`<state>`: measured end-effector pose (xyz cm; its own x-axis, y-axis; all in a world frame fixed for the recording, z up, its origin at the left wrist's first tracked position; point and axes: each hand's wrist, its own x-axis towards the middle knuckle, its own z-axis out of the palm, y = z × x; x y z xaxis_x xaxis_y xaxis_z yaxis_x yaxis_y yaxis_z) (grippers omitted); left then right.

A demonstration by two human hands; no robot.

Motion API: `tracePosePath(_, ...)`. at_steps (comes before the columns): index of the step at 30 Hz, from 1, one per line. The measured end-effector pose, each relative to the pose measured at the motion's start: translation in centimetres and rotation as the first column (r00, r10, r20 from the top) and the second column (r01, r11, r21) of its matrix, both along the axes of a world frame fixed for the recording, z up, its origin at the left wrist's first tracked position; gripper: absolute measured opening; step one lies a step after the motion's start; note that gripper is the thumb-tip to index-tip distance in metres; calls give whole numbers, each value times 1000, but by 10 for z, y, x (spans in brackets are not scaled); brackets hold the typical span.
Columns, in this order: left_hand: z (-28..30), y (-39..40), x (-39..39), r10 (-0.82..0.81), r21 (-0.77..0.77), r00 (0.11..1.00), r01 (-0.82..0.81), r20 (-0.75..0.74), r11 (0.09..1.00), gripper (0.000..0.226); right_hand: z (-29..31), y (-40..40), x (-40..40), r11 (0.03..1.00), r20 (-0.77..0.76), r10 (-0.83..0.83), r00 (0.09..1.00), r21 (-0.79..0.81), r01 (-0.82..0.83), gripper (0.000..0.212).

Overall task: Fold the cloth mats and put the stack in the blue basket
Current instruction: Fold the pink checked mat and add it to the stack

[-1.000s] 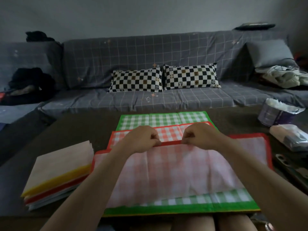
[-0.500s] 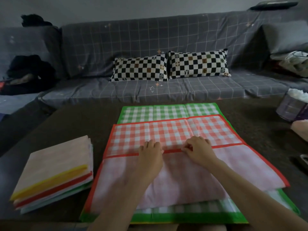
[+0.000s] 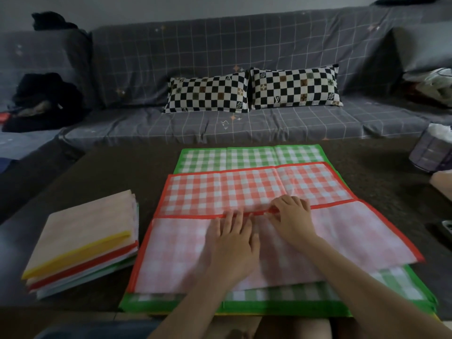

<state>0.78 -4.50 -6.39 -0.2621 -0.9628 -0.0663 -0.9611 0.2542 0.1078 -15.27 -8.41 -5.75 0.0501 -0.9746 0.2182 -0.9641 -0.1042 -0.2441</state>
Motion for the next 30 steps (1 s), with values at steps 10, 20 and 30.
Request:
tracePosePath(10, -1, 1, 0, 1, -21, 1000, -1, -5, 1000, 57, -8, 44, -35, 966, -140, 114, 984, 246, -77, 87)
tracePosePath(20, -4, 0, -1, 9, -44, 999, -8, 31, 999, 56, -9, 42, -116, 947, -190, -147, 971, 255, 194, 60)
tracePosePath(30, 1, 5, -2, 8, -42, 1000, -7, 15, 999, 57, 2, 44, -96, 937, -157, -151, 976, 291, 192, 58)
